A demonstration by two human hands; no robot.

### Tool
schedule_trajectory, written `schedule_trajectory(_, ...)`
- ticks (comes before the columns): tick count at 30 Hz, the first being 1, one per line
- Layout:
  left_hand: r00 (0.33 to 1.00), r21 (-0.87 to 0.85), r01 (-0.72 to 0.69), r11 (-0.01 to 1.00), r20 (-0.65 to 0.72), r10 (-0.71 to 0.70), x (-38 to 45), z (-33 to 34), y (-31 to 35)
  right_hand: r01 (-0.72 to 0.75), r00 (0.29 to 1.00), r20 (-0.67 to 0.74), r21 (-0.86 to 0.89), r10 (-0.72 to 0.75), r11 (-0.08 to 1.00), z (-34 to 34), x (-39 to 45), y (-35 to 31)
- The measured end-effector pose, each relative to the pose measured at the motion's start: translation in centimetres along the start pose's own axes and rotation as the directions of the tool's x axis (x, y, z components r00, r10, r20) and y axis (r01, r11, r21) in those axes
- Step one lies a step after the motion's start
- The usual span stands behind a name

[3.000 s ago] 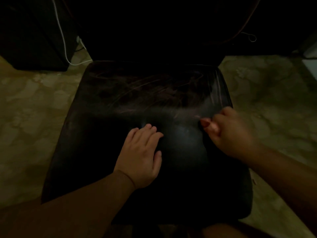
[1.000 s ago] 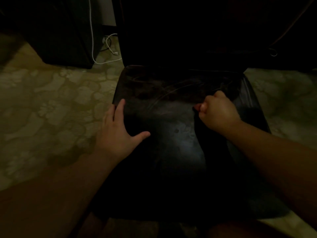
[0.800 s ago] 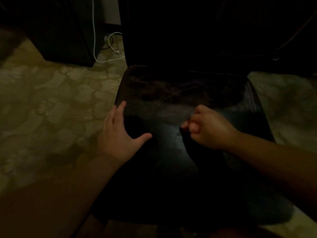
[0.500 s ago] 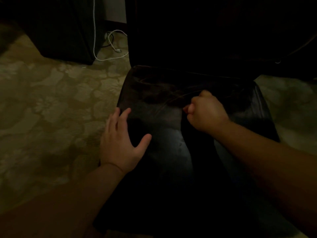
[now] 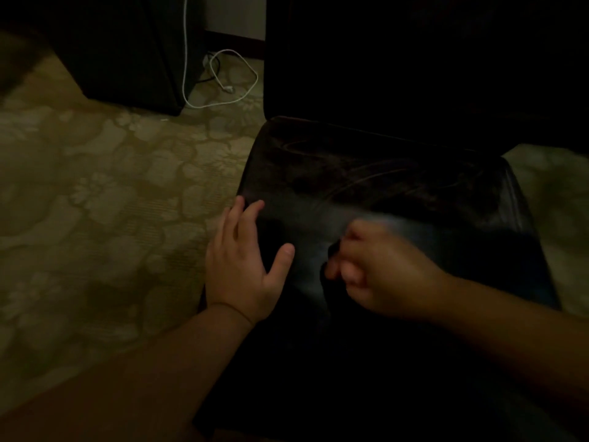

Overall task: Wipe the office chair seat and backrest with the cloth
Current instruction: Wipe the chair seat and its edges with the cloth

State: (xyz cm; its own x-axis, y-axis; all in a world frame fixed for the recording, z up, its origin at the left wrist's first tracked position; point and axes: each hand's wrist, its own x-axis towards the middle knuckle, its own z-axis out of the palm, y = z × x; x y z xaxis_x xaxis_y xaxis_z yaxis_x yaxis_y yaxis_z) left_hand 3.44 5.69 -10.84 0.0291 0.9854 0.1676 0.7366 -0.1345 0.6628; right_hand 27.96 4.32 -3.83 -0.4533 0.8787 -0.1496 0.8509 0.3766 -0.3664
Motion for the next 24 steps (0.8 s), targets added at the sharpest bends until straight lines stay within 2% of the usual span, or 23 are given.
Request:
schedule_trajectory(1,1.000,-0.001,0.006,1.000,-0.002,-0.006,0.0,0.0,0.1,0.038,0.995,0.097,0.009,-0.039,0.999,-0.5,-1.0,-0.1)
schedule_trajectory(3,1.000,-0.004,0.018,1.000,0.001,-0.018,-0.1,0.0,0.2,0.035,0.993,0.115,-0.090,-0.024,0.995,-1.7,-0.7,1.4)
schedule_trajectory(5,1.000,-0.014,0.014,1.000,0.005,-0.014,-0.1,0.0,0.2,-0.132,0.991,-0.014,-0.189,0.131,0.973,-2.2,2.2,3.1)
schedule_trajectory(7,1.000,-0.020,0.002,1.000,0.005,-0.002,0.0,0.0,0.0,-0.366,0.925,-0.175,-0.166,0.337,0.916,-2.0,6.2,3.5)
schedule_trajectory(8,1.000,-0.025,-0.003,1.000,0.003,0.003,0.0,0.0,-0.1,-0.438,0.887,-0.230,-0.139,0.401,0.888,-1.6,7.9,2.9)
schedule_trajectory(9,1.000,-0.032,-0.006,0.999,-0.001,0.006,0.1,0.0,-0.2,-0.437,0.882,-0.263,-0.143,0.392,0.888,-1.1,8.9,1.8)
schedule_trajectory(10,1.000,-0.041,-0.011,0.999,-0.007,0.011,0.1,0.0,-0.3,-0.368,0.911,-0.251,-0.142,0.326,0.919,-0.7,9.0,0.5)
schedule_trajectory(12,0.999,-0.070,-0.029,0.997,-0.025,0.027,0.0,0.1,-0.4,-0.087,0.995,-0.059,-0.032,0.085,0.996,-0.3,6.7,-1.7)
schedule_trajectory(13,0.999,-0.082,-0.037,0.996,-0.038,0.034,0.0,0.1,-0.4,0.027,0.998,0.063,0.030,-0.029,0.999,-0.6,5.0,-2.7)
schedule_trajectory(14,0.998,-0.092,-0.043,0.995,-0.048,0.039,0.0,0.1,-0.5,0.075,0.985,0.154,0.040,-0.080,0.996,-1.0,3.7,-2.6)
schedule_trajectory(15,0.998,-0.101,-0.047,0.994,-0.055,0.041,0.0,0.2,-0.5,0.076,0.981,0.179,0.010,-0.077,0.997,-1.4,3.2,-1.6)
schedule_trajectory(16,0.997,-0.109,-0.048,0.993,-0.058,0.042,0.1,0.2,-0.4,0.015,0.989,0.148,-0.052,-0.007,0.999,-1.8,3.5,-0.3)
schedule_trajectory(18,0.997,-0.114,-0.049,0.992,-0.063,0.042,0.2,0.2,-0.5,-0.209,0.977,0.011,-0.144,0.213,0.967,-2.4,5.4,1.6)
schedule_trajectory(20,0.996,-0.116,-0.061,0.991,-0.070,0.053,0.5,0.1,-0.6,-0.350,0.931,-0.152,-0.111,0.332,0.930,-2.0,8.4,1.4)
schedule_trajectory(22,0.995,-0.123,-0.077,0.989,-0.078,0.067,0.8,0.2,-0.8,-0.325,0.924,-0.238,-0.068,0.301,0.943,-0.8,10.6,-1.0)
schedule_trajectory(24,0.993,-0.130,-0.086,0.988,-0.092,0.074,0.8,0.2,-0.9,-0.187,0.968,-0.177,-0.049,0.176,0.981,0.0,10.6,-3.2)
